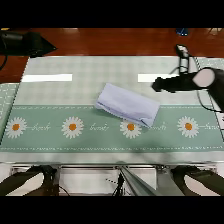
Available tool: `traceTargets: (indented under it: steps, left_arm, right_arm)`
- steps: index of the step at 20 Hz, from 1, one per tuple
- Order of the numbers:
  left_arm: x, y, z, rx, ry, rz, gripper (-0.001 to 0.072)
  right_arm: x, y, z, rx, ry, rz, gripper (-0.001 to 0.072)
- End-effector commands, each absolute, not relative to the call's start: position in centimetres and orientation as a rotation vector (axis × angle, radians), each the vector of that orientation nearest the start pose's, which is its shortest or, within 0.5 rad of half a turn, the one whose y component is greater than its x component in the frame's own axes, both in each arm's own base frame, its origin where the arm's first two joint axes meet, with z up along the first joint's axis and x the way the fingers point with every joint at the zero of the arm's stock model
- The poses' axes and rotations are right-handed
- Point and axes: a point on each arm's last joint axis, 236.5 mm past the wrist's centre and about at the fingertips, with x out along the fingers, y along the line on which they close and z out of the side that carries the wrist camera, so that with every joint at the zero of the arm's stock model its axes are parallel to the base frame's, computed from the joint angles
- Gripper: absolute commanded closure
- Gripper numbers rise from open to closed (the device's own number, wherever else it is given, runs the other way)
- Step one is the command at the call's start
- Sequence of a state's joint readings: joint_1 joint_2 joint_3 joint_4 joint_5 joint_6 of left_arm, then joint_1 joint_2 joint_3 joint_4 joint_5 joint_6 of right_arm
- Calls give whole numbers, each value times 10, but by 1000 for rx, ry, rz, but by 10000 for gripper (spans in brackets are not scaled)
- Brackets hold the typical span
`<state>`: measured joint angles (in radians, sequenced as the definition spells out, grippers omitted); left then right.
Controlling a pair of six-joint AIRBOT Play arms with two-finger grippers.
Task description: Fold the shirts.
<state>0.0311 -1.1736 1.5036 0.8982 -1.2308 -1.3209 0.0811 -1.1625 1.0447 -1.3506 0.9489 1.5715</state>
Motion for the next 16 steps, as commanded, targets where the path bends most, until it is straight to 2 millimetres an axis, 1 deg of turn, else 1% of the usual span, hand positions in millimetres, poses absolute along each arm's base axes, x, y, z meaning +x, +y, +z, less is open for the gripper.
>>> traceTargets:
  steps: [1, 2, 3, 4, 6, 8, 11, 14, 16]
  left_arm:
    - [402, -104, 205, -201, 856, -493, 493]
    - [400, -100, 200, -182, 878, -481, 429]
    - [397, -98, 195, -173, 898, -478, 429]
    - [394, -98, 191, -170, 919, -481, 429]
    - [391, -99, 187, -170, 942, -488, 430]
    - [391, -99, 184, -172, 948, -488, 432]
    - [391, -99, 184, -173, 950, -488, 432]
    - [392, -99, 182, -180, 956, -485, 433]
    - [392, -99, 181, -199, 964, -476, 433]
  right_arm:
    - [308, -50, 1, 139, 1380, -64, 153]
    - [294, -49, -12, 255, 1415, -45, 105]
    - [285, -36, -22, 404, 1422, 2, 105]
    - [282, -20, -29, 532, 1407, 61, 105]
    - [287, 15, -39, 724, 1337, 161, 105]
    - [295, 38, -51, 847, 1268, 174, 105]
    - [307, 66, -64, 925, 1180, 176, 105]
    - [316, 85, -74, 865, 1149, 166, 106]
    - [323, 105, -79, 874, 1144, 163, 108]
